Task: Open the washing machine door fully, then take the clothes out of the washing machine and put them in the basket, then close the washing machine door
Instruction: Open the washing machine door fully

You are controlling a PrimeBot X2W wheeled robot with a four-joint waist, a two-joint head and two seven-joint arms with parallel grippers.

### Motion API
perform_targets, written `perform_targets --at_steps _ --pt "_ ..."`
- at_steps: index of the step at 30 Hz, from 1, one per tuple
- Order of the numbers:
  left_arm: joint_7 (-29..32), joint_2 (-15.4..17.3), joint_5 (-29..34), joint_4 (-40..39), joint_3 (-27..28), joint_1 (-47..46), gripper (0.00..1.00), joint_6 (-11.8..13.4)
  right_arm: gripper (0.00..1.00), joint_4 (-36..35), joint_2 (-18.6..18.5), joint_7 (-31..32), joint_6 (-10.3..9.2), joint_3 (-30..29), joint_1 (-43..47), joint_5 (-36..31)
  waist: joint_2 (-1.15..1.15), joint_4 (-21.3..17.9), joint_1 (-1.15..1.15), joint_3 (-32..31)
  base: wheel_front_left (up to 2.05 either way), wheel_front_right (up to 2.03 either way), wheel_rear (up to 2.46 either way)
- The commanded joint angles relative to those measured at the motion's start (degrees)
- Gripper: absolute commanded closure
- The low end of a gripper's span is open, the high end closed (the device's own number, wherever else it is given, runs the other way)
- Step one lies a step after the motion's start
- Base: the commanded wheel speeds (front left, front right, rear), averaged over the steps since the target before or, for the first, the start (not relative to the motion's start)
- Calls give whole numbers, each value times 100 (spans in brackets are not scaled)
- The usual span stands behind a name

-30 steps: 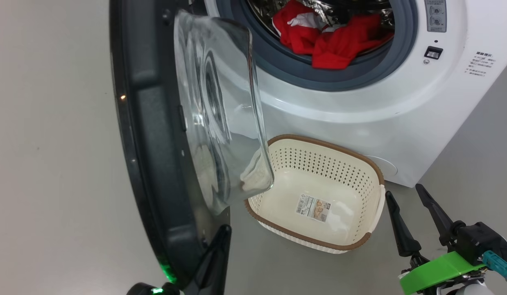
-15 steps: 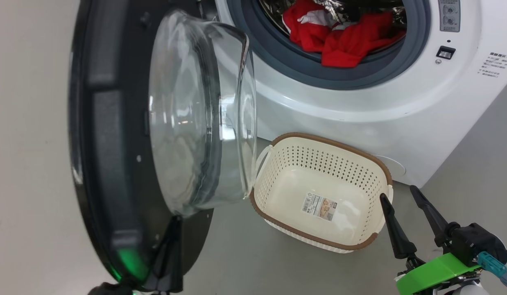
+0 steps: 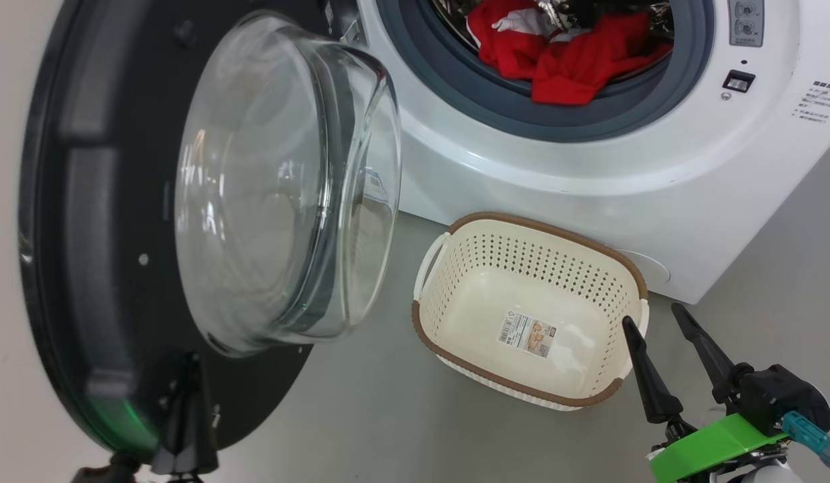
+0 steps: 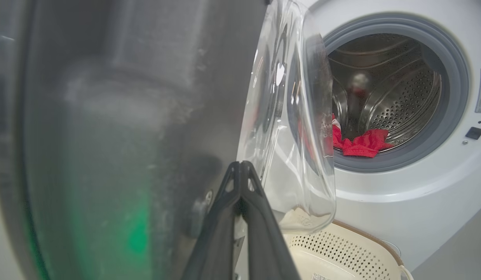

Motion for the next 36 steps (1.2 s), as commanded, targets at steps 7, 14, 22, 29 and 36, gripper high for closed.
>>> perform_targets --at_steps 7,14,22,29,36 --pt "-28 65 80 108 943 -290 100 -73 0 -138 -74 -36 36 118 -212 -40 0 25 0 16 0 0 0" --pt "-28 65 49 358 1402 -565 100 -149 0 -128 -88 -36 36 133 -242 -48 0 13 0 62 0 0 0" --pt "-28 65 104 710 2085 -994 100 -335 0 -122 -127 -36 36 158 -314 -37 0 -9 0 168 0 0 0" --pt "-28 102 347 1129 2671 -1457 100 -556 0 -124 -173 -36 36 174 -383 -26 0 -33 0 295 0 0 0" --pt "-28 261 593 1703 3131 -2009 100 -764 0 -133 -242 -36 36 180 -461 -22 0 -77 0 427 0 0 0"
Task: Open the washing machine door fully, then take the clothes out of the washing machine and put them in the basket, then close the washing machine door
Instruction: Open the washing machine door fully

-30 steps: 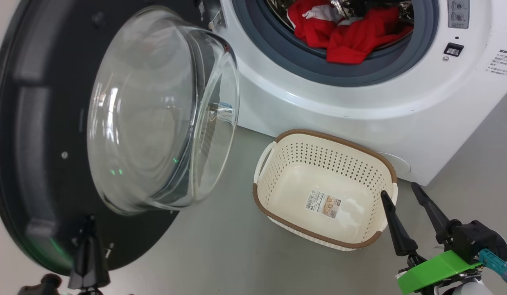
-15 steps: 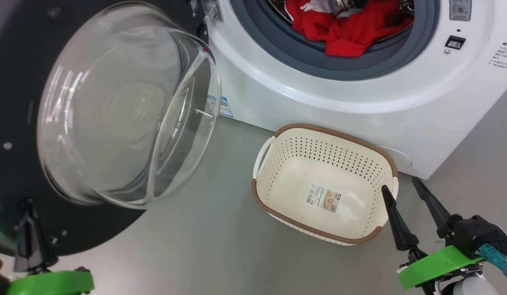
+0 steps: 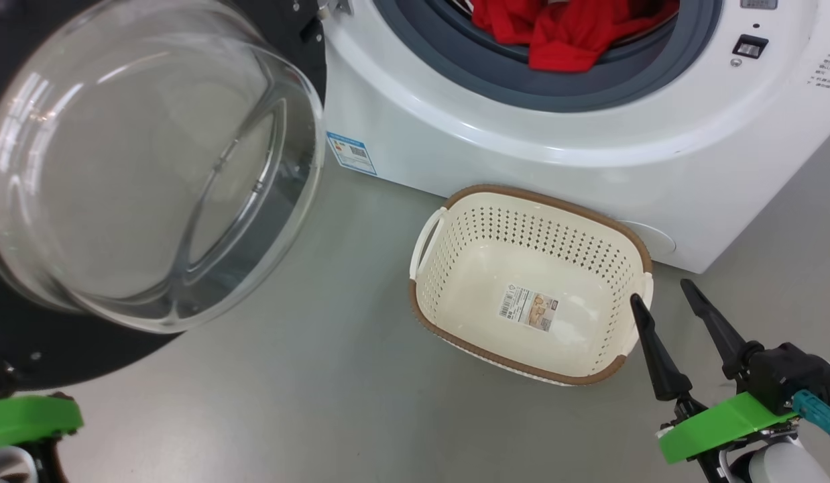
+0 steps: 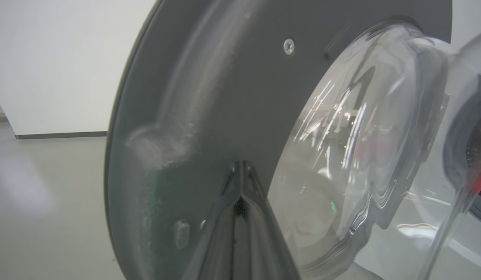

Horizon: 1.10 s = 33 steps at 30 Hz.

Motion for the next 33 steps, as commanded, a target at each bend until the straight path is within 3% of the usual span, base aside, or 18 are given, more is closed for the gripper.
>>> perform_targets --at_steps 1,12,26,33 --pt "-27 321 59 -5 334 -236 100 -28 0 -142 -55 -36 36 152 -194 -22 0 -24 0 38 0 0 0" --pt "-27 469 401 555 881 -792 100 -241 0 -167 -110 -36 36 174 -234 -26 0 -114 0 181 0 0 0" --pt "-27 883 618 1354 1361 -1353 100 -400 0 -168 -153 -36 36 223 -287 -28 0 -233 0 270 0 0 0" --pt "-27 861 704 1549 1431 -1374 100 -500 0 -138 -113 -36 36 211 -279 -20 0 -263 0 177 0 0 0"
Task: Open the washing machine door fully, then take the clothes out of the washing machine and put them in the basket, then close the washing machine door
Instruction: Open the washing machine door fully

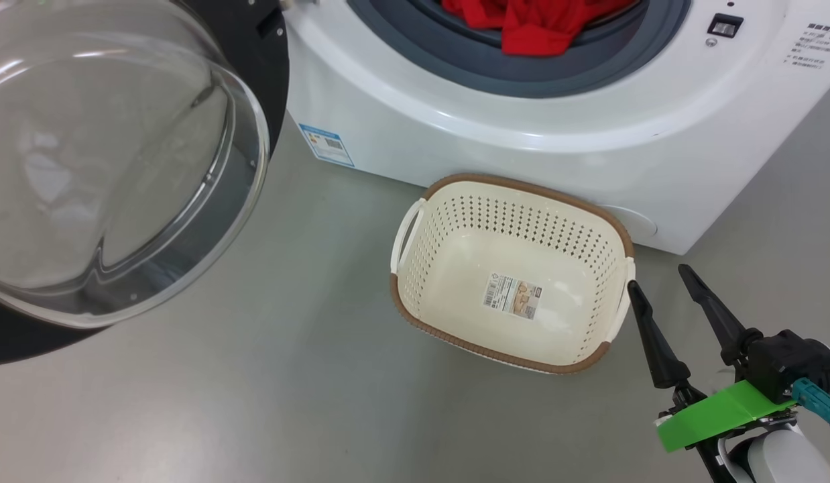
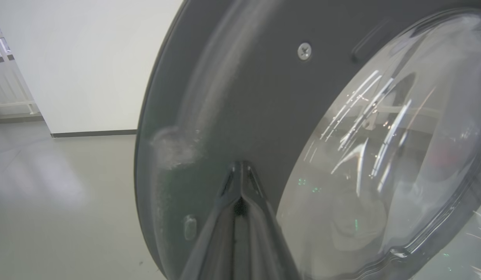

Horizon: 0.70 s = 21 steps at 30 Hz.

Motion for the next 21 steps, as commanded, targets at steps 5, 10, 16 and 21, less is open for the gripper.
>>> perform_targets --at_steps 5,10,16,21 --pt "-27 67 39 -309 92 361 100 -95 0 -116 49 -36 36 82 -4 -9 0 -33 0 -218 0 0 0" --pt "-27 -114 10 -583 -163 767 96 -132 0 -117 82 -36 36 51 66 2 0 -70 0 -364 0 0 0" --pt "-27 -319 -315 -1152 -733 1305 65 -138 0 -135 136 -36 36 -29 133 15 0 -171 0 -497 0 0 0" --pt "-27 -401 -539 -1672 -1434 1738 52 -138 0 -137 199 -36 36 -131 189 42 0 -321 0 -573 0 0 0"
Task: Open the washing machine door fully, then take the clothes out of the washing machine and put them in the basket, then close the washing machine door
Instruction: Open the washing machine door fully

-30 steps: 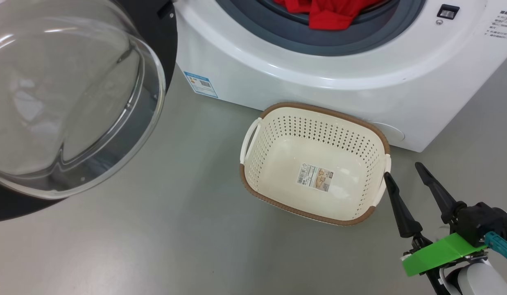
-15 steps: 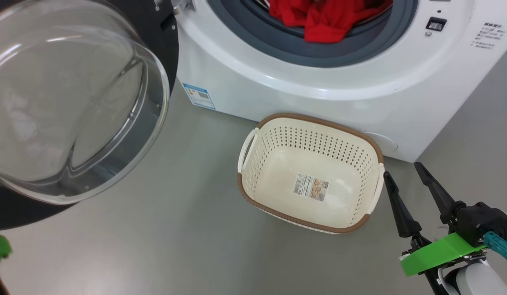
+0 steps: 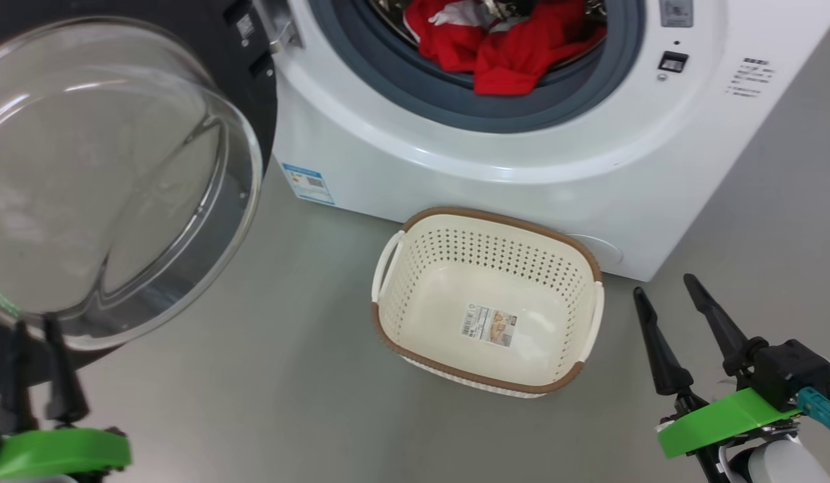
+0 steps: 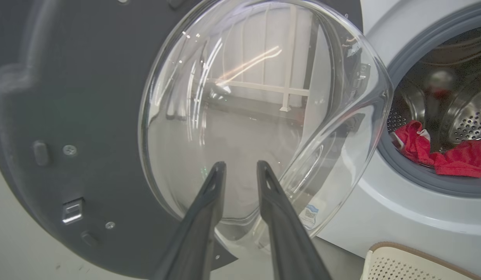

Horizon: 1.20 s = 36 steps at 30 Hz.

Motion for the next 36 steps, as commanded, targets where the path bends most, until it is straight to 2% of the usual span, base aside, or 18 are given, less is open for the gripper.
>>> perform_targets --at_steps 1,3,4,5,14,22,36 --pt "-28 163 -73 -249 30 89 46 -31 0 -140 -16 -36 36 73 43 25 0 -96 0 -49 0 0 0" --pt "-28 152 -121 -408 -199 205 22 -31 0 -150 13 -36 36 37 58 32 0 -181 0 -56 0 0 0" --pt "-28 148 -142 -484 -296 258 5 -31 0 -149 26 -36 36 27 67 41 0 -229 0 -59 0 0 0" --pt "-28 145 -172 -546 -369 307 0 -31 0 -147 38 -36 36 19 71 53 0 -283 0 -60 0 0 0" --pt "-28 157 -266 -738 -879 505 0 -31 0 -194 114 -36 36 -133 30 104 0 -817 0 -12 0 0 0" --pt "-28 391 -261 -846 -1431 649 0 -31 0 -236 195 -36 36 -356 126 125 0 -1323 0 -7 0 0 0" --pt "-28 546 -447 -1160 -1836 784 0 -32 0 -318 338 -36 36 -588 162 149 0 -1999 0 49 0 0 0"
